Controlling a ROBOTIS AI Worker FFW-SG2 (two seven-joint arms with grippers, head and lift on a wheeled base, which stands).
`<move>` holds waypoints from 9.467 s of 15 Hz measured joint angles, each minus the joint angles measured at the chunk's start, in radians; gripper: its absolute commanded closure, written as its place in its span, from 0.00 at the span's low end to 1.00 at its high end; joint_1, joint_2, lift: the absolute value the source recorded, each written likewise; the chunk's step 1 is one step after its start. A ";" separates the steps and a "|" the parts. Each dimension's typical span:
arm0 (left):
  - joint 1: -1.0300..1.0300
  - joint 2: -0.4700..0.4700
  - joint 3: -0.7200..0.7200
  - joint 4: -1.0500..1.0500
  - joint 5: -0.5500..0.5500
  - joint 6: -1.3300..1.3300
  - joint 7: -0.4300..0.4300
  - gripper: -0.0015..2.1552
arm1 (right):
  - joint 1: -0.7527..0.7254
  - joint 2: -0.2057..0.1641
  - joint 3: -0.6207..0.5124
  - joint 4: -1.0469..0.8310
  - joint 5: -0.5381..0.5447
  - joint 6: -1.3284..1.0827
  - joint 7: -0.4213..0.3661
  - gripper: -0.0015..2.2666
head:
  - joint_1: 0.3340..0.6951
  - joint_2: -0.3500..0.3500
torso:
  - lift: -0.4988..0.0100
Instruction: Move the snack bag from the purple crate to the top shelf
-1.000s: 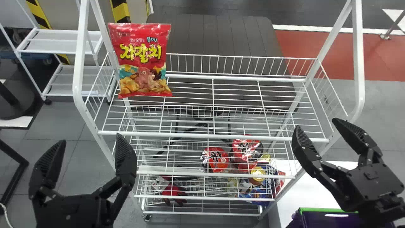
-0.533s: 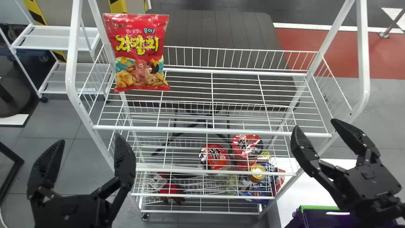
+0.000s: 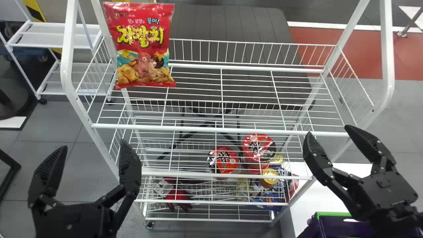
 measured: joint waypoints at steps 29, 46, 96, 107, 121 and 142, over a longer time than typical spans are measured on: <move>0.001 0.000 -0.008 -0.002 -0.031 -0.002 0.031 0.03 | 0.008 -0.003 -0.010 0.020 -0.009 -0.004 0.018 0.07 | 1.00 0.42 | 0.59; 0.002 -0.002 -0.015 -0.006 -0.046 -0.006 0.032 0.03 | 0.011 -0.002 -0.014 0.020 -0.020 -0.024 0.018 0.07 | 1.00 0.40 | 0.46; 0.008 0.000 -0.013 -0.005 -0.034 -0.055 0.046 0.03 | 0.006 -0.003 -0.008 0.040 -0.022 -0.051 0.029 0.07 | 1.00 0.42 | 0.09; -0.007 0.000 -0.024 0.024 -0.029 -0.019 0.040 0.03 | 0.023 0.061 -0.240 -0.310 -0.036 0.696 0.015 0.07 | 1.00 0.27 | 0.09; -0.088 0.034 -0.039 0.095 0.044 -0.030 -0.017 0.03 | -0.402 -0.131 -0.971 -0.032 0.027 1.543 0.391 0.06 | 1.00 0.00 | 0.09; -0.141 0.030 0.003 0.182 0.114 0.071 -0.044 0.03 | -0.299 -0.462 -0.620 0.830 0.731 1.148 1.055 0.10 | 1.00 0.00 | 0.09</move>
